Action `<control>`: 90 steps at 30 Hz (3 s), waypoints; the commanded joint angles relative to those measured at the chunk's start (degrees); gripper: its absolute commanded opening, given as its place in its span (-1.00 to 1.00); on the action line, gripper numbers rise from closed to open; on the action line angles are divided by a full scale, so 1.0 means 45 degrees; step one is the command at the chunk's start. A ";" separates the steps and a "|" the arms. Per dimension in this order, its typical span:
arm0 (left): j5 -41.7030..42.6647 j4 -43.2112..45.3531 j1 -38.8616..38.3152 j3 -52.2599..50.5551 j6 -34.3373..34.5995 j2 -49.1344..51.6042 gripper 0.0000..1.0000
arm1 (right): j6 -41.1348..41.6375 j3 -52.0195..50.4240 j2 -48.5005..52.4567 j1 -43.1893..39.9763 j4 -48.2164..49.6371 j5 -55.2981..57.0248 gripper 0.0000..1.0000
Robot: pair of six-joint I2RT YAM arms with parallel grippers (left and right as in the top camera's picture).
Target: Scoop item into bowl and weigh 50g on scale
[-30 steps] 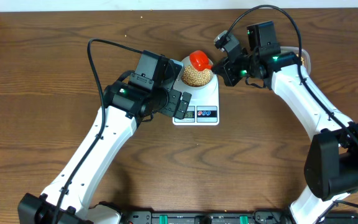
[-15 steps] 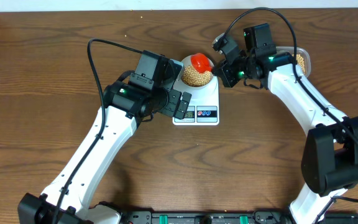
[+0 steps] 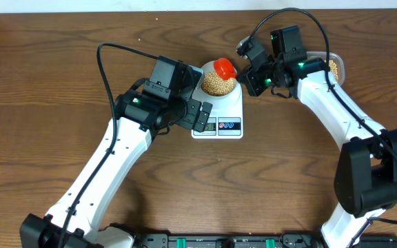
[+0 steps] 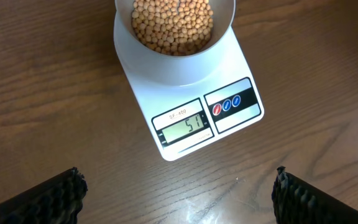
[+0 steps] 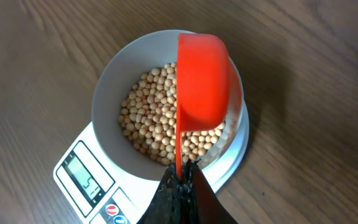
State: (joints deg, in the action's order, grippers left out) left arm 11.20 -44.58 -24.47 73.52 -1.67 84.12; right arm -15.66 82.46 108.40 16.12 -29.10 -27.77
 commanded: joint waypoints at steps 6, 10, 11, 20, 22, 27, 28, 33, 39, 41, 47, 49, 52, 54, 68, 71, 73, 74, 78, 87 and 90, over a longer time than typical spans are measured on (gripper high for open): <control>-0.0170 0.0005 0.0053 -0.0126 0.0005 -0.0049 0.96 | -0.0189 0.0223 0.0369 0.0112 -0.0005 0.0092 -0.98; -0.0170 0.0005 0.0053 -0.0121 0.0005 -0.0049 0.96 | -0.0199 0.0223 0.0418 0.0209 0.0034 0.0107 -0.98; -0.0170 0.0005 0.0053 -0.0121 0.0005 -0.0049 0.95 | -0.0204 0.0223 0.0423 0.0243 0.0044 0.0107 -0.98; -0.0170 0.0005 0.0053 -0.0121 0.0005 -0.0049 0.96 | -0.0243 0.0223 0.0729 0.0457 0.0039 0.0481 -0.98; -0.0170 0.0005 0.0053 -0.0121 0.0005 -0.0049 0.96 | -0.0243 0.0223 0.0733 0.0495 0.0039 0.0481 -0.98; -0.0170 0.0005 0.0053 -0.0121 0.0005 -0.0049 0.96 | -0.0238 0.0223 0.0729 0.0627 -0.0010 0.0466 -0.98; -0.0170 0.0005 0.0053 -0.0121 0.0005 -0.0049 0.96 | -0.0238 0.0223 0.0729 0.0670 -0.0019 0.0457 -0.98; -0.0170 0.0005 0.0053 -0.0121 0.0005 -0.0049 0.96 | -0.0238 0.0223 0.0729 0.0913 -0.0015 0.0432 -0.98; -0.0170 0.0005 0.0053 -0.0121 0.0005 -0.0049 0.96 | -0.0136 0.0223 0.0729 0.0976 -0.0010 0.0374 -0.98; -0.0170 0.0005 0.0053 -0.0121 0.0005 -0.0049 0.96 | -0.0087 0.0223 0.0729 0.0971 -0.0010 0.0374 -0.98; -0.0170 0.0005 0.0053 -0.0121 0.0005 -0.0049 0.96 | 0.0131 0.0228 0.0724 0.0733 0.0083 -0.0418 -0.98; -0.0170 0.0005 0.0053 -0.0121 0.0005 -0.0049 0.96 | 0.0151 0.0228 0.0724 0.0602 0.0102 -0.0962 -0.98; -0.0170 0.0005 0.0053 -0.0121 0.0005 -0.0049 0.96 | 0.0214 0.0228 0.0724 0.0471 0.0087 -0.1593 -0.98; -0.0170 0.0010 0.0053 -0.0121 0.0005 -0.0049 0.96 | 0.0432 0.0228 0.0724 0.0442 0.0078 -0.1676 -0.98; -0.0170 0.0005 0.0053 -0.0121 0.0005 -0.0049 0.96 | 0.0957 0.0248 0.0695 -0.0233 -0.0019 -0.3497 -0.98; -0.0170 0.0005 0.0053 -0.0121 0.0005 -0.0049 0.96 | 0.1005 0.0257 0.0588 -0.0612 -0.0010 -0.4148 -0.98; -0.0170 0.0005 0.0053 -0.0121 0.0005 -0.0049 0.96 | 0.1010 0.0262 0.0432 -0.0903 -0.0019 -0.4624 -0.98; -0.0170 0.0005 0.0053 -0.0121 0.0005 -0.0049 0.96 | 0.1025 0.0262 0.0393 -0.1001 -0.0029 -0.4707 -0.98; -0.0170 0.0005 0.0053 -0.0121 0.0005 -0.0049 0.96 | 0.1103 0.0262 0.0102 -0.1307 -0.0044 -0.4925 -0.98; -0.0170 0.0005 0.0053 -0.0121 0.0005 -0.0049 0.96 | 0.1093 0.0262 -0.0136 -0.1331 -0.0058 -0.4546 -0.98; -0.0170 0.0005 0.0053 -0.0121 0.0005 -0.0049 0.96 | 0.1088 0.0257 -0.0136 -0.1166 -0.0073 -0.3546 -0.98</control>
State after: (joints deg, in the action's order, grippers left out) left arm 11.20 -44.58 -24.47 73.52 -1.67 84.12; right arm -10.98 82.46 109.58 10.02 -29.30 -47.00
